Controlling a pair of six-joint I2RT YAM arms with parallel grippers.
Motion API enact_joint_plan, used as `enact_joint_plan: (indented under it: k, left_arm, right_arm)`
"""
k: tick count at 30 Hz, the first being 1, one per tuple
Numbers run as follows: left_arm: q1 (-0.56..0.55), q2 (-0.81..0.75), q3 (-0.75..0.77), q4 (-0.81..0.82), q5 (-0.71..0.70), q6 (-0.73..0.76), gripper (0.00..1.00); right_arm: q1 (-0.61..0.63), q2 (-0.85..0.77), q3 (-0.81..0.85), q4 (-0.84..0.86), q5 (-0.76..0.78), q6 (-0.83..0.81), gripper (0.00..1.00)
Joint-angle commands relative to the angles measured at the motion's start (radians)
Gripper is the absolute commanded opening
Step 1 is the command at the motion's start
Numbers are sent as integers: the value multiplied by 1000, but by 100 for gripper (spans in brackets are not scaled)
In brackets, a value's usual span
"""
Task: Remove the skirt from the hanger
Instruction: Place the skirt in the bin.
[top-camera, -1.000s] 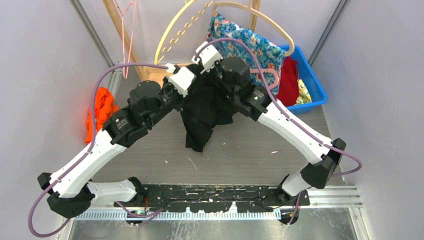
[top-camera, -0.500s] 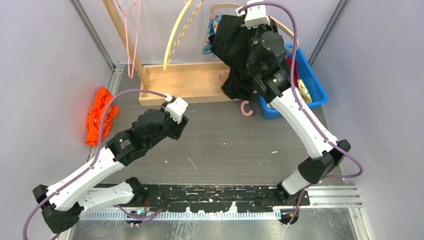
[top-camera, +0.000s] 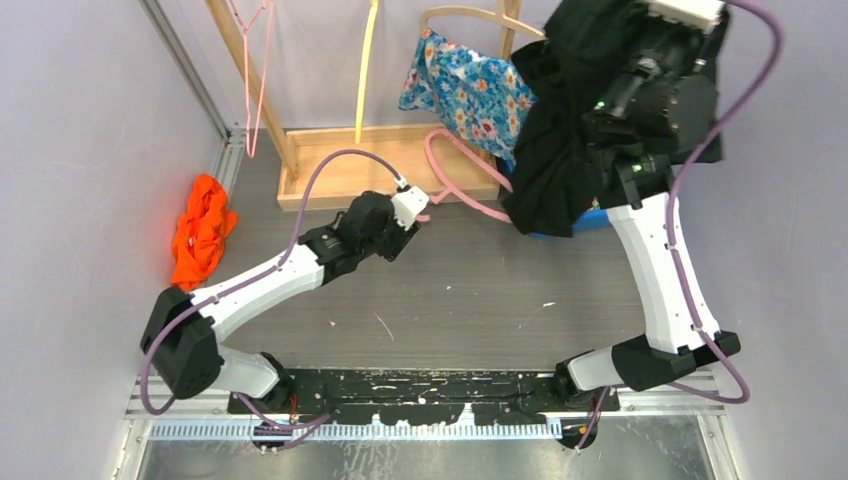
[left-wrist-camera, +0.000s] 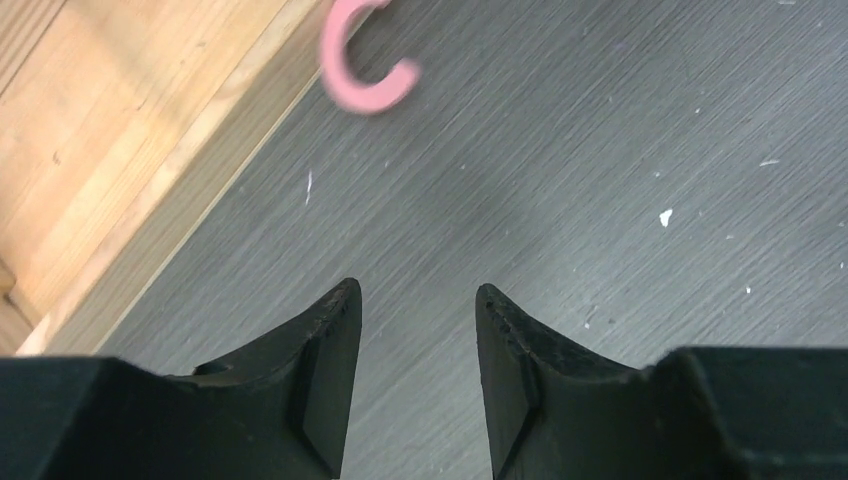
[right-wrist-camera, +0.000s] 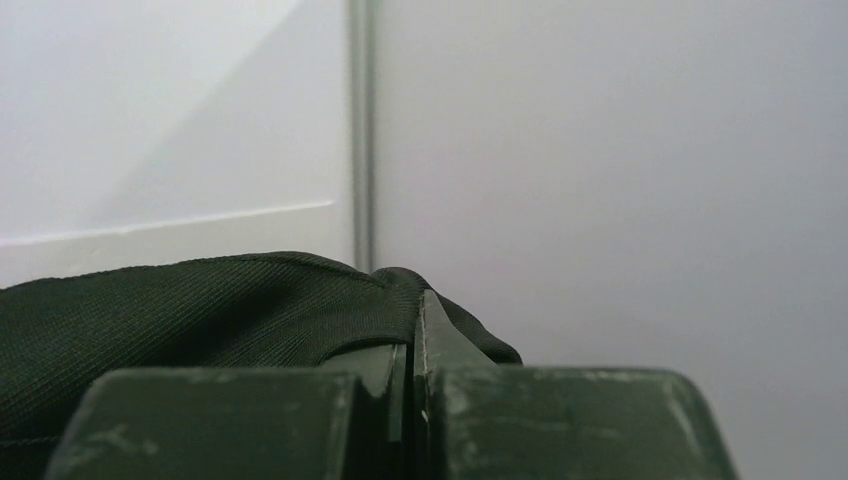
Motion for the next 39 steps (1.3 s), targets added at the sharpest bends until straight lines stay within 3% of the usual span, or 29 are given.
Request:
enact_joint_plan:
  k: [1, 6, 18, 29, 33, 36, 39]
  left_arm:
    - [0, 63, 125, 128, 50, 62, 46]
    - [0, 103, 228, 46, 67, 97, 46]
    - [0, 97, 239, -69, 45, 77, 43]
    - [18, 120, 227, -76, 28, 80, 42]
    - [23, 119, 217, -62, 35, 79, 42]
    - [23, 110, 202, -56, 34, 78, 42]
    - [22, 95, 188, -59, 29, 75, 42]
  right_arm:
    - [-85, -19, 78, 100, -7, -11, 1]
    - [-195, 44, 129, 28, -40, 77, 1]
    - [-367, 347, 269, -185, -108, 445, 1]
    - [-375, 380, 280, -292, -168, 634, 1]
    - [-375, 364, 311, -384, -274, 825, 1]
    - [-374, 334, 245, -441, -358, 1008, 1]
    - [-343, 266, 30, -380, -305, 1012, 1]
